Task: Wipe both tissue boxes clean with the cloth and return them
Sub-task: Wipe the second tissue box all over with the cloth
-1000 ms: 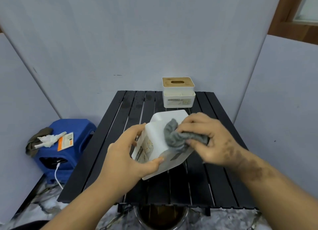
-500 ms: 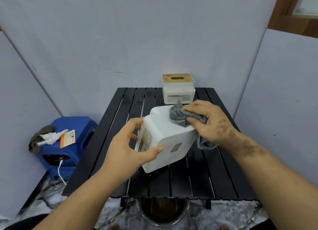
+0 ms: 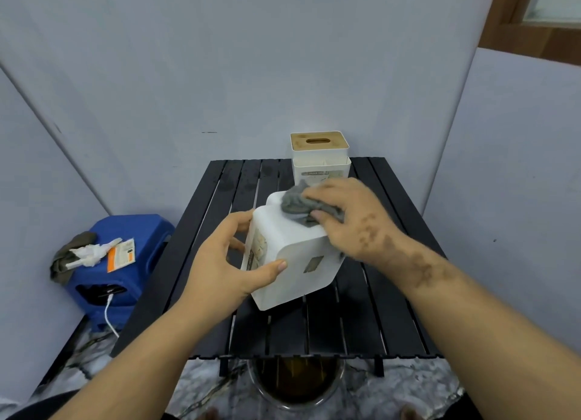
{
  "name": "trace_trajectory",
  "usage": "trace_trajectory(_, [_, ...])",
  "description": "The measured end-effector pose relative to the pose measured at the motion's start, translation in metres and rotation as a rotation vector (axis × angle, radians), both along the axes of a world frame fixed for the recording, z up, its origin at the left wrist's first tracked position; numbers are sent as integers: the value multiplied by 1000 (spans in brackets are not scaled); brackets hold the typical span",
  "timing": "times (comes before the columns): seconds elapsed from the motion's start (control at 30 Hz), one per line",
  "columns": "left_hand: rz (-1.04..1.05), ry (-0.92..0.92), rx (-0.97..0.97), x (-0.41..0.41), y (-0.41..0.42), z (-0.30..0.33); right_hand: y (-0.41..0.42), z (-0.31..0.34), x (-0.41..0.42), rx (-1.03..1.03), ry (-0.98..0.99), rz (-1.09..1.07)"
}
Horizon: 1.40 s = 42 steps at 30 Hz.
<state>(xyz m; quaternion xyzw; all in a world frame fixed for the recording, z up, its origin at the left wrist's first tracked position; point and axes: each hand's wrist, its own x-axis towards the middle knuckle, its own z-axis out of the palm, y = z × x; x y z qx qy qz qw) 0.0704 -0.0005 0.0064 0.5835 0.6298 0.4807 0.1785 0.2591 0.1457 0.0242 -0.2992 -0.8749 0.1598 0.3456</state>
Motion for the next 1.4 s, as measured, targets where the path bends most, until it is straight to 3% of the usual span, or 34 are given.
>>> trace_trajectory(0.13, [-13, 22, -4, -2, 1, 1, -14, 7, -9, 45, -16, 224])
trace_trajectory(0.3, [1, 7, -23, -2, 1, 0, 33, -6, 18, -265, 102, -96])
trace_trajectory(0.37, [2, 4, -18, -1, 1, -2, 26, -8, 9, -200, 15, -160])
trace_trajectory(0.47, [2, -2, -13, -2, 1, -4, -6, 5, -13, -27, -94, -40])
trace_trajectory(0.57, [-3, 8, -28, -4, 1, -4, -1, 7, -12, -34, -79, 130])
trace_trajectory(0.77, [10, 25, -83, -10, -5, -4, 28, -6, 19, -333, 99, -93])
trace_trajectory(1.03, [-25, 58, -205, -23, -19, -6, 13, -7, 37, -312, 64, -26])
trace_trajectory(1.17, [-22, 83, -269, -26, -23, -3, 12, 4, 60, -253, -83, 10])
trace_trajectory(1.4, [8, 218, -335, -18, -21, 20, 20, 18, 82, -282, -117, -6])
